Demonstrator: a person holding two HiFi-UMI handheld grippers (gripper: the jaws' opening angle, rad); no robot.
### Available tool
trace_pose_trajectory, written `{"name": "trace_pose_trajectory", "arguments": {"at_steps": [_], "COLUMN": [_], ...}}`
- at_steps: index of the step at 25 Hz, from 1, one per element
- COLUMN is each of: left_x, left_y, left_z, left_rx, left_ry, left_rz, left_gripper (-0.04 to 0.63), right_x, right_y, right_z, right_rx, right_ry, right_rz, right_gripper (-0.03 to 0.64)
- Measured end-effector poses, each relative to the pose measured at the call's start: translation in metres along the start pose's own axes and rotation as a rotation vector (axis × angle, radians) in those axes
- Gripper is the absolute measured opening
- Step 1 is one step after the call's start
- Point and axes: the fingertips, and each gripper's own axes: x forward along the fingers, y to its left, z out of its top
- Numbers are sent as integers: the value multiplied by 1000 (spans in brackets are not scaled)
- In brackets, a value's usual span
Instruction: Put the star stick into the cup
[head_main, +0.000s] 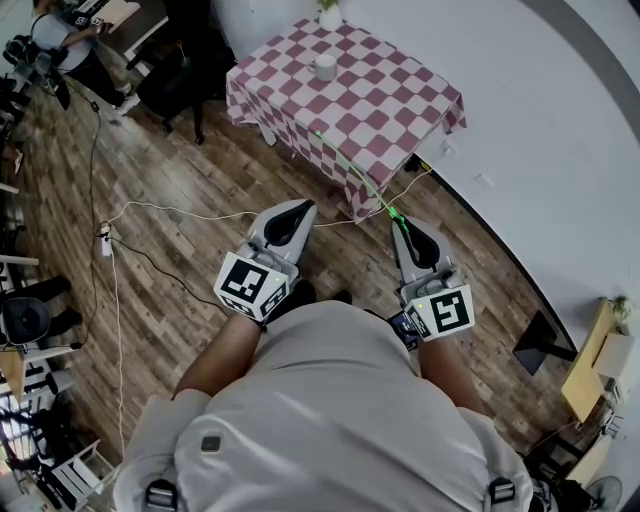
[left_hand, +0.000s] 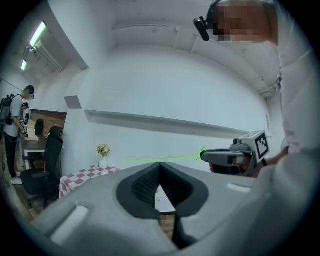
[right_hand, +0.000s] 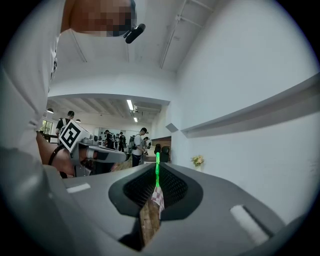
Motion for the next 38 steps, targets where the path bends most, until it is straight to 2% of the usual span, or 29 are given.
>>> {"name": "trace_pose_trajectory", "arguments": {"at_steps": [8, 24, 29, 33, 38], "left_x": [2, 6, 3, 5, 11], "left_y": [51, 170, 188, 195, 209], "left_z": [0, 30, 28, 29, 28], "left_rx": [-14, 7, -11, -9, -14], "left_ry": [-6, -19, -20, -20, -24], "left_rz": [-5, -102, -96, -88, -43], "left_gripper": [5, 5, 5, 5, 5], "right_x": [50, 177, 195, 204, 224], "right_y": [6, 38, 47, 37, 26], "right_z": [3, 25, 22, 21, 20], "right_rx": [-20, -26, -31, -20, -14], "right_ry": [4, -2, 15, 19, 12], "right_rz": [-2, -49, -33, -31, 18], "right_gripper": [28, 28, 28, 28, 28]}}
